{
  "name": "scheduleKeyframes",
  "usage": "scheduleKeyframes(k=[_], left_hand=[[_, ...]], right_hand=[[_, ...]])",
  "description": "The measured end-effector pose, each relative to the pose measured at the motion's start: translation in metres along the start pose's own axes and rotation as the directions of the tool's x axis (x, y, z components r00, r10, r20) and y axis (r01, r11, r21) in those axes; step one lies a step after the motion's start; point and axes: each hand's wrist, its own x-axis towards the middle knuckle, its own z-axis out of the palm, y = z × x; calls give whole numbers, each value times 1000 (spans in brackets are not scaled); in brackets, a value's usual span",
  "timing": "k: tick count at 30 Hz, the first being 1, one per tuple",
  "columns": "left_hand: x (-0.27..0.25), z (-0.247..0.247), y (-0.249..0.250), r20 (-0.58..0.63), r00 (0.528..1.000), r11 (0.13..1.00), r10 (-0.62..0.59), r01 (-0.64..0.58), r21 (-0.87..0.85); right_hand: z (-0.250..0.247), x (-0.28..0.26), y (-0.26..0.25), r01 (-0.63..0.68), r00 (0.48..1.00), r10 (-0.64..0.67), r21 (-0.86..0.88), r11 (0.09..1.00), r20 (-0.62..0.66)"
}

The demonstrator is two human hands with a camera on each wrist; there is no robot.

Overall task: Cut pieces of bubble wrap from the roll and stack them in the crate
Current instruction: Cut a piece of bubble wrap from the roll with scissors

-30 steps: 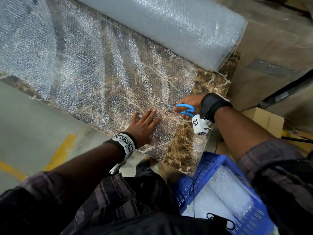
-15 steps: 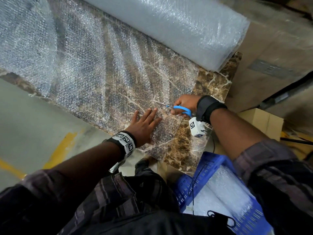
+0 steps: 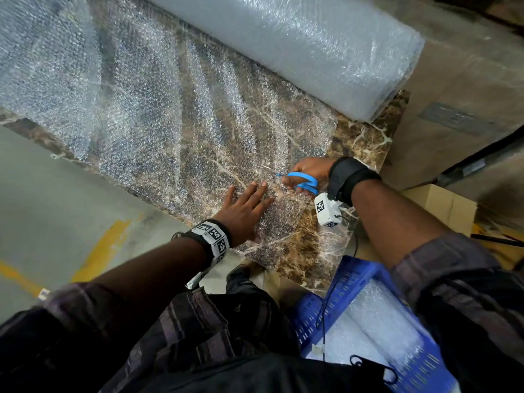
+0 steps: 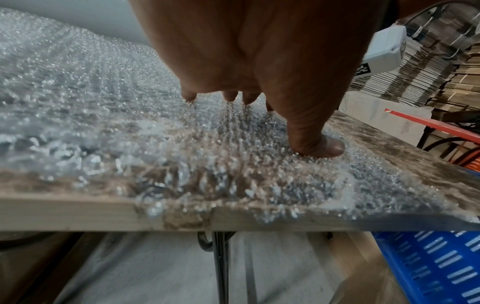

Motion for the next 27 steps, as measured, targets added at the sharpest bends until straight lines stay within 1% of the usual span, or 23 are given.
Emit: scheduleKeyframes(k=[5, 10, 15, 17, 19, 25, 27], left_hand=[[-1, -1, 0, -1, 1000, 1000, 9, -9, -5], [-2, -2, 0, -5, 1000, 1000, 7, -7, -5], [-2, 1, -2, -15, 1000, 1000, 5, -5, -16], [-1, 2, -2, -12, 1000, 1000, 3, -3, -15], [-1, 2, -2, -15, 1000, 1000, 5, -5, -15], [0, 3, -2, -16, 1000, 1000, 10, -10, -22], [0, 2, -2, -11, 1000, 1000, 9, -10, -19]], right_hand=[[0, 2, -8, 13, 1000, -14, -77, 997, -7], [3, 4, -14, 16, 999, -20, -116, 993, -28], [2, 8, -11, 30, 998, -41, -185, 982, -55], [1, 8, -12, 32, 998, -43, -216, 976, -46], [1, 7, -16, 29, 999, -36, -212, 977, -30], [0, 9, -27, 31, 999, -32, -108, 994, -2], [0, 10, -30, 38, 999, -40, -137, 990, -11]])
